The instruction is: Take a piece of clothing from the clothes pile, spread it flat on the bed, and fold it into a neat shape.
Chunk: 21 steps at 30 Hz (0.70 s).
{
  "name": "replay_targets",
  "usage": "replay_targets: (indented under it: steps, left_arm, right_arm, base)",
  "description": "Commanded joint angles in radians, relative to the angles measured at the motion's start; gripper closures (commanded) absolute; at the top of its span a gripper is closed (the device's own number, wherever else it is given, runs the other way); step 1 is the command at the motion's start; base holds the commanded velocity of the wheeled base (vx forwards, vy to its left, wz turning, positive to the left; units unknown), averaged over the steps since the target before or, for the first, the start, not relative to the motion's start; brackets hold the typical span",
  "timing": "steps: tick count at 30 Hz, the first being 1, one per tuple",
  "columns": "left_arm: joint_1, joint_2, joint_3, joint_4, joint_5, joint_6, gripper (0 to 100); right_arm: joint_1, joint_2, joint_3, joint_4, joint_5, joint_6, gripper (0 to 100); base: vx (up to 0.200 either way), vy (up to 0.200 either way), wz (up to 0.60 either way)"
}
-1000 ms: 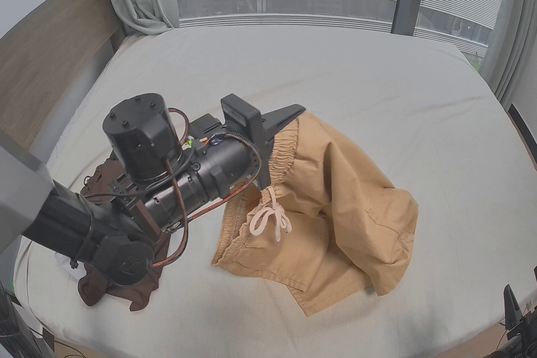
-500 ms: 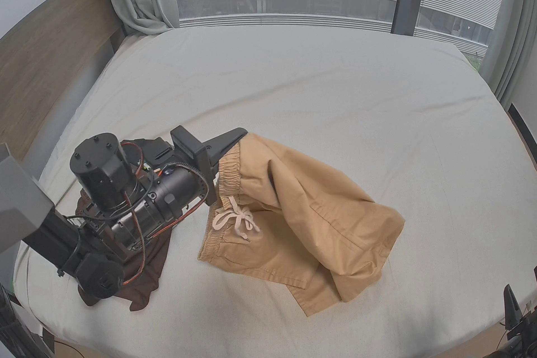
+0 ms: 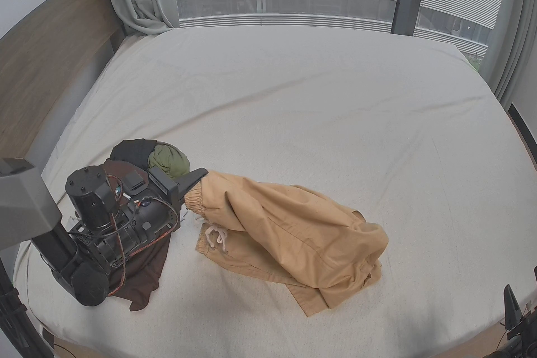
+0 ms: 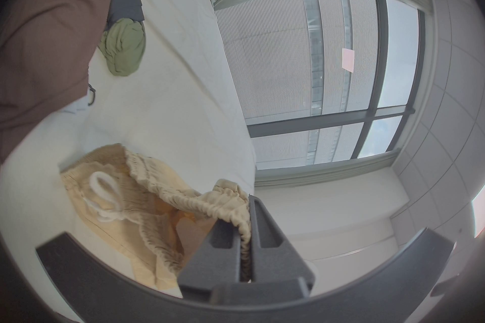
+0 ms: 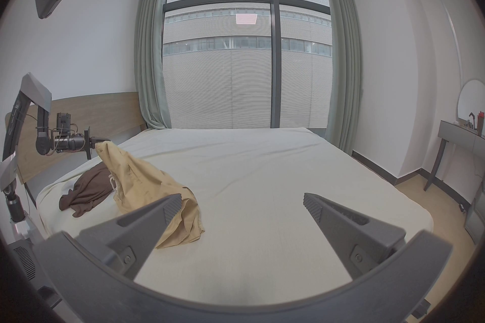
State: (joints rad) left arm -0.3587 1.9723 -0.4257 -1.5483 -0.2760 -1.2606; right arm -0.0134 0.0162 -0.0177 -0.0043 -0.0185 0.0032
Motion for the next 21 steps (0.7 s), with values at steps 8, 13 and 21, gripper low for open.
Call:
replay_targets:
  steps: [8,13,21]
  left_arm:
    - [0.023,0.137,0.045,-0.001,-0.037,0.162,100]
    - [0.027,0.151,0.044,-0.003,-0.037,0.167,100]
    - [0.038,0.148,0.025,-0.004,-0.034,0.167,100]
  right_arm:
    - [0.001,-0.016,0.018,0.000,0.002,-0.002,0]
    - [0.001,-0.016,0.018,0.000,0.002,-0.003,0]
    - [0.001,-0.016,0.018,-0.002,0.005,-0.009,0]
  base:
    - [0.000,0.000,0.00]
    - [0.000,0.000,0.00]
    - [0.000,0.000,0.00]
